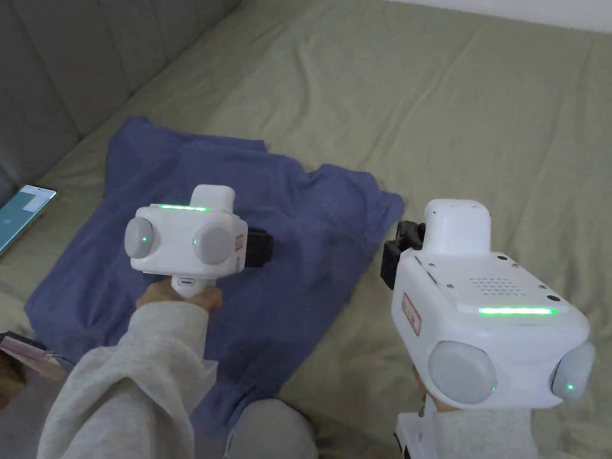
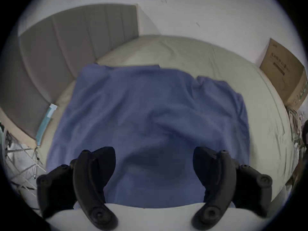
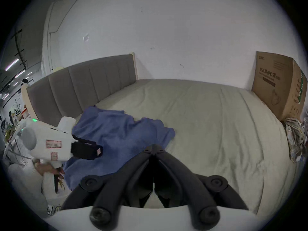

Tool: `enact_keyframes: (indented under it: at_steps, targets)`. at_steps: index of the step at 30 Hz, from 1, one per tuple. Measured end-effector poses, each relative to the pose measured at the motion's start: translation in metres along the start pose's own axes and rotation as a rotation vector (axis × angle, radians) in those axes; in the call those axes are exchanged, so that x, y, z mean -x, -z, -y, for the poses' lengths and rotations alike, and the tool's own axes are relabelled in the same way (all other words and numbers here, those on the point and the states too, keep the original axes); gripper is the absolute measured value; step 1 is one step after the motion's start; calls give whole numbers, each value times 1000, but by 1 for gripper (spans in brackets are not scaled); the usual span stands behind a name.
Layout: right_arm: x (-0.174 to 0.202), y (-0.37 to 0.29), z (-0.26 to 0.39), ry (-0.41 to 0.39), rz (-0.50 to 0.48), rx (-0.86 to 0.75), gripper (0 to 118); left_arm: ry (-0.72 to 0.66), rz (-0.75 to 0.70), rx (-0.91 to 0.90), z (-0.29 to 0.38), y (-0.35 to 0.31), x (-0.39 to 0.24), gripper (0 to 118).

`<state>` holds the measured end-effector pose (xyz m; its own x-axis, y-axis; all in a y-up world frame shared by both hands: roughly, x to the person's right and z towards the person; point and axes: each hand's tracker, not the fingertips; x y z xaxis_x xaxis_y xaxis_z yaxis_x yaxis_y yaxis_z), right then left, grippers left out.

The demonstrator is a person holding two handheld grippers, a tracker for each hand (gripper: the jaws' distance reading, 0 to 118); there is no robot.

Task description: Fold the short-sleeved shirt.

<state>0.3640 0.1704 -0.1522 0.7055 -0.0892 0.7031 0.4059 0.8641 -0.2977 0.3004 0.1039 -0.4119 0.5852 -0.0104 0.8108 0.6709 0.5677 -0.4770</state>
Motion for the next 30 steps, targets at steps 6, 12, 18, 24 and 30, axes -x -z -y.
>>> enact_keyframes:
  at_steps: [6, 12, 18, 24, 30]
  targets:
    - [-7, 11, 6, 3, 11, 31, 1, -20, 3, 75, -2, 19, -4, 90]
    - [-6, 11, 12, 24, 10, 55, 1, -70, -47, 56, -14, 10, 1, 3]
    - [-10, 1, 11, 14, 18, 48, 1, -150, -3, 67, -14, 10, 13, 0]
    - [-21, -15, 5, 51, 39, 24, 1, -323, 125, 2, -25, -27, 36, 0]
    - [-36, -42, -1, 102, 50, -20, 1, -235, 93, -98, -51, -87, 27, 0]
